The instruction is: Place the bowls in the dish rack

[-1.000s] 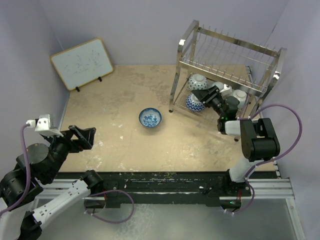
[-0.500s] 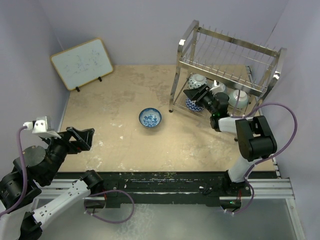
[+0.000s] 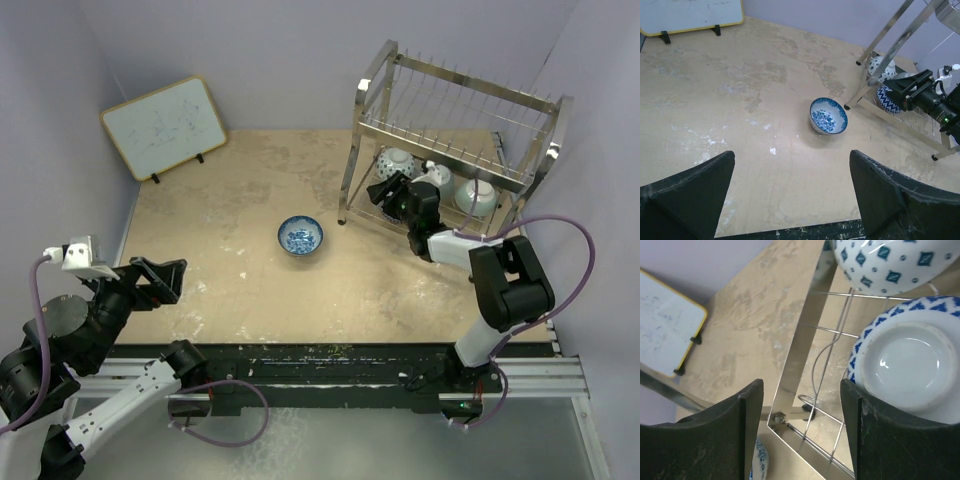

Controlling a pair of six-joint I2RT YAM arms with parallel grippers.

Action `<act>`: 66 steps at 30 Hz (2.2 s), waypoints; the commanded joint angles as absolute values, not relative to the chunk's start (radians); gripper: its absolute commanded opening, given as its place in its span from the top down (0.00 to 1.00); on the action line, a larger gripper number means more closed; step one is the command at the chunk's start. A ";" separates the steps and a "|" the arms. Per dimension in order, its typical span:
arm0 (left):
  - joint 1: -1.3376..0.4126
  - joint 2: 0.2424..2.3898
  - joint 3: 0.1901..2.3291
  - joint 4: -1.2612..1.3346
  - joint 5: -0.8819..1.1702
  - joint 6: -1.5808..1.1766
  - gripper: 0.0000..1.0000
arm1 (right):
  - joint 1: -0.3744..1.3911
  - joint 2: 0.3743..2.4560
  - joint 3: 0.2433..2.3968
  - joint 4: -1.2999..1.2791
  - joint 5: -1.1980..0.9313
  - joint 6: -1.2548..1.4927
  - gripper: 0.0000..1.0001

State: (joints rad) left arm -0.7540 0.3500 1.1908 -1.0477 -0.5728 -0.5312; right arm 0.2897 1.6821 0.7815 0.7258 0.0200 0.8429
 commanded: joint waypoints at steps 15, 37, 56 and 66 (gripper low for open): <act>-0.758 0.321 1.205 -1.064 -0.591 -0.532 0.01 | 0.293 1.488 0.746 0.379 0.557 0.826 0.34; -0.757 0.308 1.200 -1.071 -0.593 -0.537 0.01 | 0.213 1.362 0.698 0.272 0.565 0.744 0.24; -0.758 0.344 1.193 -1.031 -0.583 -0.538 0.01 | 0.688 1.264 0.742 0.286 0.320 0.582 0.27; -0.758 0.323 1.183 -1.039 -0.579 -0.548 0.01 | 0.893 1.532 1.029 0.248 0.160 0.348 0.28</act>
State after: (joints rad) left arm -0.7540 0.3244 1.1851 -1.0698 -0.5835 -0.5392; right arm 0.8707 1.4471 0.8818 0.2573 0.2356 0.4732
